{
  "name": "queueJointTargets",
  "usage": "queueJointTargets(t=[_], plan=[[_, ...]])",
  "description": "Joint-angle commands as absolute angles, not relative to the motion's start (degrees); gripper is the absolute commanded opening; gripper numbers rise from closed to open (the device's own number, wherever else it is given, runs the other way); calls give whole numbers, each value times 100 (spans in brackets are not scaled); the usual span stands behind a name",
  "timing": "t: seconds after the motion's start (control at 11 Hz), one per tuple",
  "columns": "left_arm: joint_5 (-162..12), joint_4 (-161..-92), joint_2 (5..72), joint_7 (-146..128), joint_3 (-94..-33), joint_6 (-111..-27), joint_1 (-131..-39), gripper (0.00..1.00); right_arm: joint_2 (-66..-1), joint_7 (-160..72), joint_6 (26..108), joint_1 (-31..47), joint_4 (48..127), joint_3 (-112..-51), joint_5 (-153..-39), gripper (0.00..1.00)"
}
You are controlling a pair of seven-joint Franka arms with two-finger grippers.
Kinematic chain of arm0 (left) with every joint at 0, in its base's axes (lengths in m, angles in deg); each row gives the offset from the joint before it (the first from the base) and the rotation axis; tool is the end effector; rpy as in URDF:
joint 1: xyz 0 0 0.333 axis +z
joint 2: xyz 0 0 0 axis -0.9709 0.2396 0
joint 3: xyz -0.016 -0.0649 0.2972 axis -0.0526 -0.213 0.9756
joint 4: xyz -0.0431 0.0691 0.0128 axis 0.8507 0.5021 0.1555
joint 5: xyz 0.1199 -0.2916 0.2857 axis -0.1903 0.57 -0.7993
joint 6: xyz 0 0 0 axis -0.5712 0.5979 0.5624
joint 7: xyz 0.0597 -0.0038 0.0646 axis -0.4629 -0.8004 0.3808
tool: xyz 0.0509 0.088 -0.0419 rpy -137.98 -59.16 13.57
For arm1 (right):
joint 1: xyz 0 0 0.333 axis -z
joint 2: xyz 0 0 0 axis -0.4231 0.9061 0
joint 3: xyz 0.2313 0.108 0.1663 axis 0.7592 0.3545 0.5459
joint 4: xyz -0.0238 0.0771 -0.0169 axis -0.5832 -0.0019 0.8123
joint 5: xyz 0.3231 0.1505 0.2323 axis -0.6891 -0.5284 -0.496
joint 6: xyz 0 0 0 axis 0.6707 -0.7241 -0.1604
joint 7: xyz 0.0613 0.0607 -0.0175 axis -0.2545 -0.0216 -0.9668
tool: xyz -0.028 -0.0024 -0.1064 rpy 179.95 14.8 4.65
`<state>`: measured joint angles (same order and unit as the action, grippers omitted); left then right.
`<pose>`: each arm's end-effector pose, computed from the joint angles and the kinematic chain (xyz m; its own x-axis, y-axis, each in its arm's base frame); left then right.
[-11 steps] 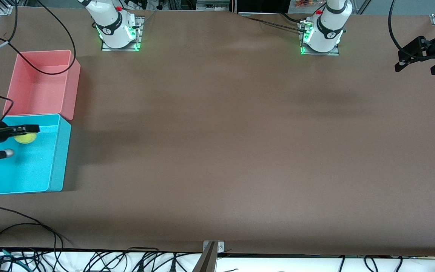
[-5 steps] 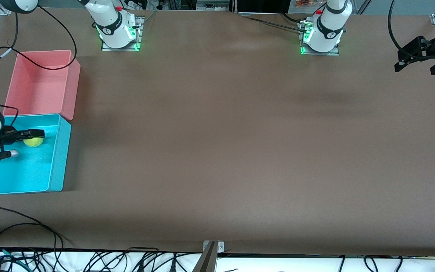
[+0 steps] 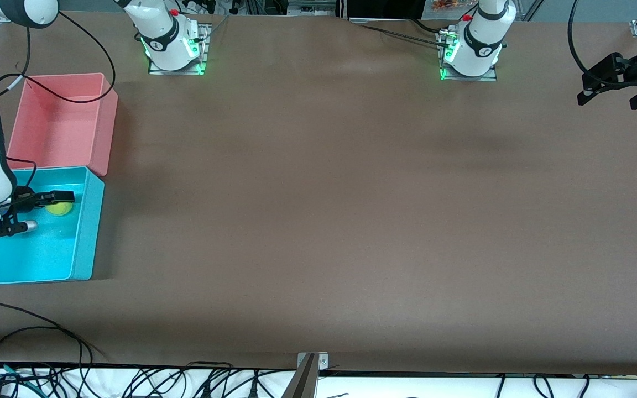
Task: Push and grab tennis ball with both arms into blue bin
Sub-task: 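Lower the ball into the cyan bin and open the right gripper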
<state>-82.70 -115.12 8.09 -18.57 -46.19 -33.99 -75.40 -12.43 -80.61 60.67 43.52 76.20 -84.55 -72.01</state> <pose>0.5477 -0.0073 0.6594 0.9977 -0.0604 -0.0306 -0.0595 -0.9978 0.0291 0.6156 -0.2866 0.1448 0.9531 0.1847 -0.2397 0.1072 -0.9468 -0.3036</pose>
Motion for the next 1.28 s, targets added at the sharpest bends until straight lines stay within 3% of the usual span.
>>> queueJointTargets(t=[0.0,0.18,0.36,0.46,0.64,1.19], plan=[[-8322,-11310,907,-1840,-4600,-3277,-7579,100,-1130,-8198,6060,4445,7561,-8390,-7342,29],[-8322,-11310,907,-1840,-4609,-3277,-7579,100,-1130,-8207,6050,4436,7552,-8390,-7342,32],[-8322,-11310,907,-1840,-4609,-3277,-7579,100,-1130,-8207,6042,4445,7544,-8390,-7334,43],[-8322,-11310,907,-1849,-4609,-3277,-7579,100,-1121,-8198,6068,4445,7544,-8390,-7342,71],[-8322,-11310,907,-1840,-4609,-3277,-7579,100,-1147,-8128,6016,4437,7535,-8390,-7334,100],[-8322,-11310,907,-1840,-4609,-3277,-7579,100,-1323,-8093,5893,4200,7403,-8399,-7124,100]])
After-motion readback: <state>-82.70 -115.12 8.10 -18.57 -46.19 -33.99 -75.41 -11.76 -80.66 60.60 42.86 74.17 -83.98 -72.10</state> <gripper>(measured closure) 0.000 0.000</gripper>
